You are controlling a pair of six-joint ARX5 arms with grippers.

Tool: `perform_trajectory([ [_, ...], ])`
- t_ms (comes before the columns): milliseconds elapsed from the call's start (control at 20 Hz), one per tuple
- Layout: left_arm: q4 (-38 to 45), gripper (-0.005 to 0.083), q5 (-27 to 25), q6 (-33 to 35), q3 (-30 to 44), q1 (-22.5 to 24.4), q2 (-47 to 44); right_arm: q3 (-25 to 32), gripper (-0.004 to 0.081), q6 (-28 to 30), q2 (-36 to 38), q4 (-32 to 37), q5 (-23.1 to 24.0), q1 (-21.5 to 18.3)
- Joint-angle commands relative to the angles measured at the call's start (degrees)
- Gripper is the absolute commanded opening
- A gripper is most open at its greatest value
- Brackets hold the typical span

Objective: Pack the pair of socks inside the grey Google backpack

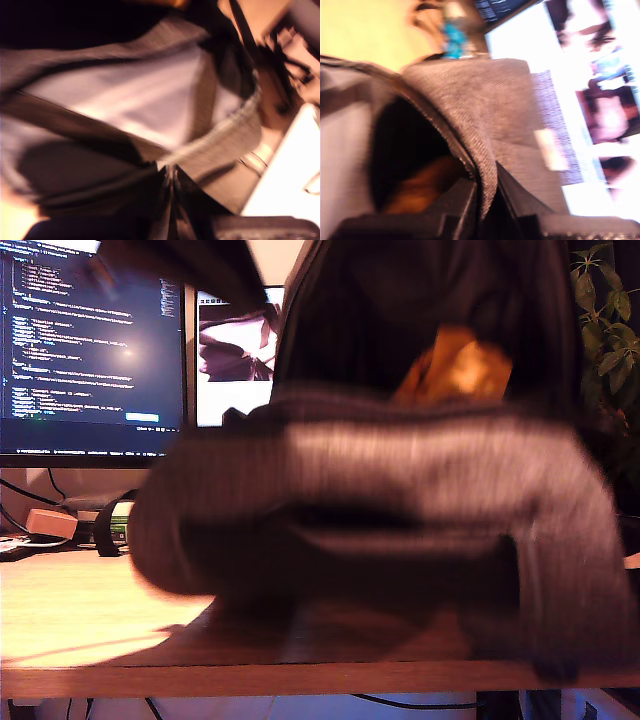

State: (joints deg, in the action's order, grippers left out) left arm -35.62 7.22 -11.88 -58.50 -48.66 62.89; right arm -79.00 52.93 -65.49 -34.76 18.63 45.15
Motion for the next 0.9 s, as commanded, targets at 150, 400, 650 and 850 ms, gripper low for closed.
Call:
perform_trajectory([
  [150,-1.5,-0.0021,-6.9,1.4,0.0,0.0,-6.3,-10.7,-0.0011,1.5,-0.7,1.4,-0.1,-1.7],
  [400,-3.2,-0.0021,-10.1,1.5,0.0,0.0,-7.1,-11.6,-0.0011,-4.3,-3.5,-6.1,-1.4,-1.7],
  [650,-3.4,-0.0021,-11.2,1.9,0.0,0.0,-7.1,-10.8,-0.0011,-6.6,-5.9,-15.5,-8.9,-1.8],
  [850,-3.3,-0.0021,-11.8,1.9,0.0,0.2,-7.1,-10.5,-0.0011,-7.4,-7.5,-16.5,-9.6,-2.4],
])
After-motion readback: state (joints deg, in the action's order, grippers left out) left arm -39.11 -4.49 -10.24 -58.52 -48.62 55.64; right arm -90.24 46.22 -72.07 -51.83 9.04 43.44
